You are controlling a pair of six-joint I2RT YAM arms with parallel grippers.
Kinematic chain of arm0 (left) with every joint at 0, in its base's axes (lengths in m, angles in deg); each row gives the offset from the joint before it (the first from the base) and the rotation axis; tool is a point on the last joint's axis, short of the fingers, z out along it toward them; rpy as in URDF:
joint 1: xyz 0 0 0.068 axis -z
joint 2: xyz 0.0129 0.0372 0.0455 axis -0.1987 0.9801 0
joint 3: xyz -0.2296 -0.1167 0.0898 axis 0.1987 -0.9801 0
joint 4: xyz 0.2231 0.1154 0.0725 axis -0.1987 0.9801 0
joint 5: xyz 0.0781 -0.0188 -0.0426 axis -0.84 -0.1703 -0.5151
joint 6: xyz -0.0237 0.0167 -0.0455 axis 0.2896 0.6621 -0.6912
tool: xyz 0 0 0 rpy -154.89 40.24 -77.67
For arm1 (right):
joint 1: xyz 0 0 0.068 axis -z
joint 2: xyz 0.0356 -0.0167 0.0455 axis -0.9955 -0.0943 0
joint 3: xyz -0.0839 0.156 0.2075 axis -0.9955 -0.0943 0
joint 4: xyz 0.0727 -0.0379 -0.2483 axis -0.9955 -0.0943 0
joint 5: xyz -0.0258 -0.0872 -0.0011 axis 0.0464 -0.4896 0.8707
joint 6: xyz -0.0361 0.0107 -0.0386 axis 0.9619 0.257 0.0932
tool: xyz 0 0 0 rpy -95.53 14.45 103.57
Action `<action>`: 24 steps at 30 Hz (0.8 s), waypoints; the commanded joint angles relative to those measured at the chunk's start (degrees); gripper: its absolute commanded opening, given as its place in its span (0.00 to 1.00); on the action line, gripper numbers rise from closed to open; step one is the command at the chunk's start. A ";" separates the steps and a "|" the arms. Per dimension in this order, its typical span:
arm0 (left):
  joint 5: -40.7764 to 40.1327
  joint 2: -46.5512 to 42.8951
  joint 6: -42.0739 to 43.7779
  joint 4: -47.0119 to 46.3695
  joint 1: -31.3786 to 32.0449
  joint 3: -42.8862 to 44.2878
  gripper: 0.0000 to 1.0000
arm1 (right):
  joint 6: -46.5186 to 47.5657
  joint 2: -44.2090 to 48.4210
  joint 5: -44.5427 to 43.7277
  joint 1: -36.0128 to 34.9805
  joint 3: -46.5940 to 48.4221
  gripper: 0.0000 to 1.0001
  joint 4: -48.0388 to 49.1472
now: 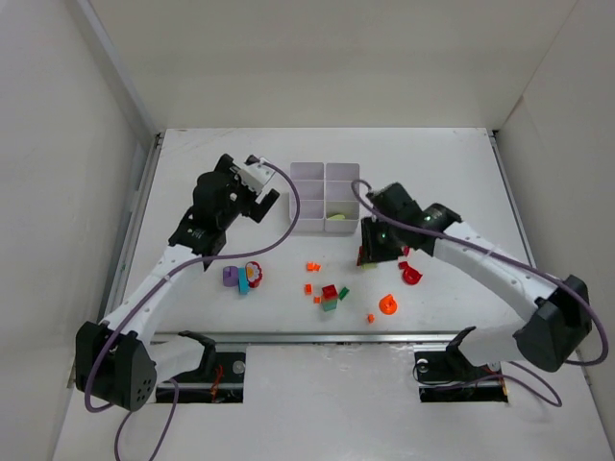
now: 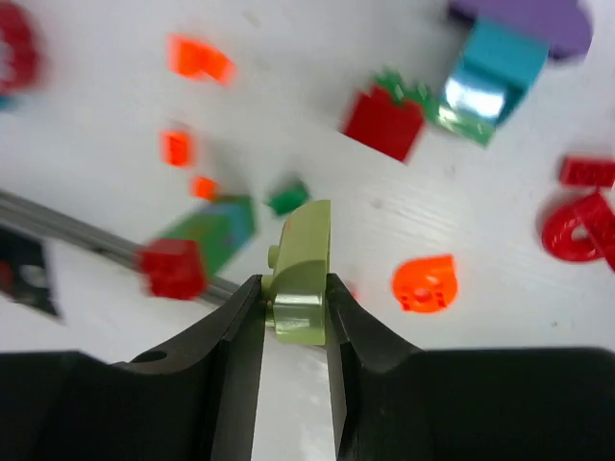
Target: Sort the legos into containers by color
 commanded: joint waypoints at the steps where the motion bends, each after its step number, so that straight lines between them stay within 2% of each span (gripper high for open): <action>1: -4.96 -1.40 -3.75 -5.34 0.23 -1.20 1.00 | -1.62 3.57 1.30 -0.57 12.16 0.00 3.16; 4: -8.56 -0.88 -4.29 -6.74 0.23 -1.72 1.00 | -9.78 -1.25 -9.33 -0.57 20.78 0.00 3.17; 6: -9.89 -0.88 -4.29 -7.36 0.23 -1.72 1.00 | -14.37 -6.78 -11.80 -0.57 23.96 0.00 2.64; 7: -10.59 -0.88 -4.29 -7.36 0.23 -1.72 1.00 | -16.38 -9.32 -16.86 -0.04 26.59 0.00 0.11; 8: -10.59 -0.88 -4.29 -7.36 0.23 -2.25 1.00 | -18.83 -14.31 -19.26 0.74 32.45 0.00 -6.61; 11: -10.59 -1.40 -4.29 -7.36 0.75 -2.25 1.00 | -24.47 -18.57 -19.64 2.68 37.68 0.00 -8.36; 14: -10.59 -1.40 -4.29 -7.36 0.75 -2.25 1.00 | -33.42 -19.10 -17.70 2.69 36.82 0.00 -4.67; 16: -10.59 -1.93 -4.81 -7.36 0.75 -2.25 1.00 | -42.71 -16.83 -17.01 3.21 32.26 0.00 -1.08; 19: -10.59 -1.93 -4.81 -7.36 0.75 -2.25 1.00 | -51.26 -15.15 -12.53 3.74 23.93 0.00 8.06; 21: -10.59 -1.93 -4.29 -7.36 0.75 -2.25 1.00 | -53.13 -15.67 -11.81 3.74 21.79 0.00 11.32; 24: -10.59 -1.93 -4.29 -7.98 1.28 -2.78 1.00 | -55.25 -19.45 -12.51 3.74 23.18 0.00 9.76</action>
